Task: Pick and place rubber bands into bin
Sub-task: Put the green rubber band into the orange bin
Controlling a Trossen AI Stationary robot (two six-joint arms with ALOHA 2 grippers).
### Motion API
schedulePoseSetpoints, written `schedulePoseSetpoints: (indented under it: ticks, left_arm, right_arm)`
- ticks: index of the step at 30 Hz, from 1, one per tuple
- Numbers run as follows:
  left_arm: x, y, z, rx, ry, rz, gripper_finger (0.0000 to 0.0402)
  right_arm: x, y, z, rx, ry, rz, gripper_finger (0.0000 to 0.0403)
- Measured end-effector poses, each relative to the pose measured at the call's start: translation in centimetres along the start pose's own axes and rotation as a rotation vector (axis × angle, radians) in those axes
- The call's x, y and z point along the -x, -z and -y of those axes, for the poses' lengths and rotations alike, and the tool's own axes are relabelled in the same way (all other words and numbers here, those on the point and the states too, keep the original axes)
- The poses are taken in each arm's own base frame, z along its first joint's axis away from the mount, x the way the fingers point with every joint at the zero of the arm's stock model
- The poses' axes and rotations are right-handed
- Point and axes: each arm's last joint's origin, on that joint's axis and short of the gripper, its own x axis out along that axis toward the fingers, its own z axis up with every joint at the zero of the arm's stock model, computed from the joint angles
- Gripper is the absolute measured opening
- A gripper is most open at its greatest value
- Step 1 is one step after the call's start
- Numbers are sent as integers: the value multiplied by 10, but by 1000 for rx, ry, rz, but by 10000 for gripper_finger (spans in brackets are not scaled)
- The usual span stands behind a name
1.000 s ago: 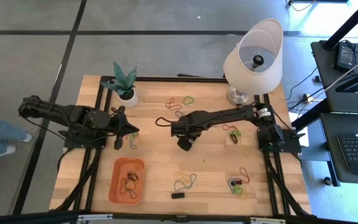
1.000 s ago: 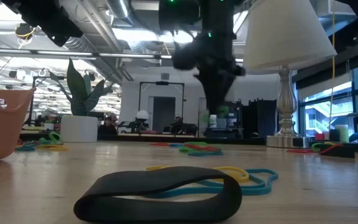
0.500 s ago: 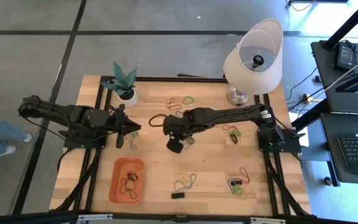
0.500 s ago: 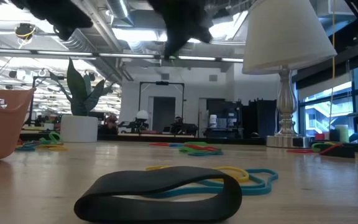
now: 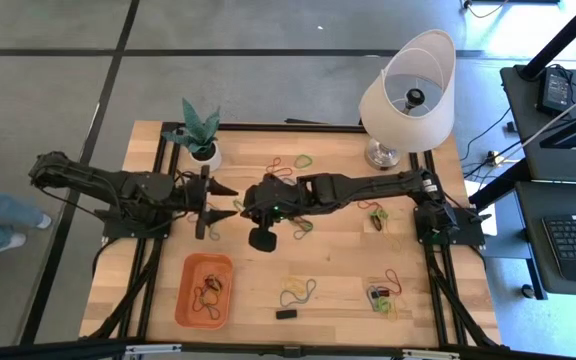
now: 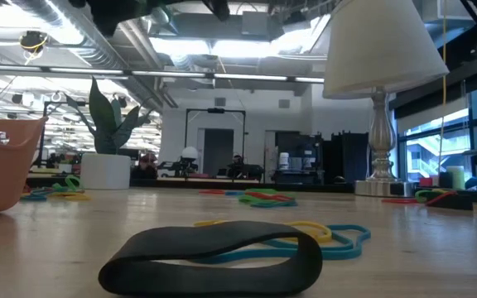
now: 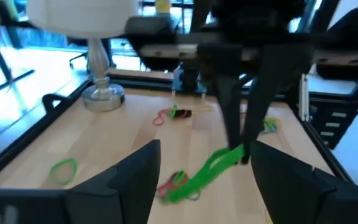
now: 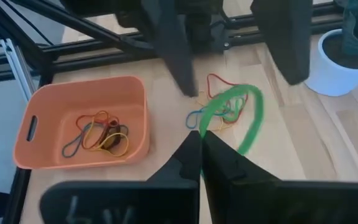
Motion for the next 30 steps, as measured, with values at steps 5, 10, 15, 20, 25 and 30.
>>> schedulePoseSetpoints:
  ticks: [5,10,15,20,25,30]
  left_arm:
    - [-7,3,3,-43,50,-24,243]
    - [-14,7,5,-89,56,-63,217]
    - [-18,9,5,-127,41,-76,151]
    - [-18,9,5,-147,43,-76,69]
    - [-18,10,5,-149,42,-79,7]
    - [-18,10,5,-173,42,-79,3]
  right_arm:
    - [0,-3,-1,2,-7,30,7]
    - [0,-4,-1,1,-10,43,7]
    - [0,-4,-1,1,-8,40,7]
    - [0,-4,0,0,-3,41,7]
    - [0,-4,0,0,-4,40,7]
    - [0,-4,0,-4,-5,40,7]
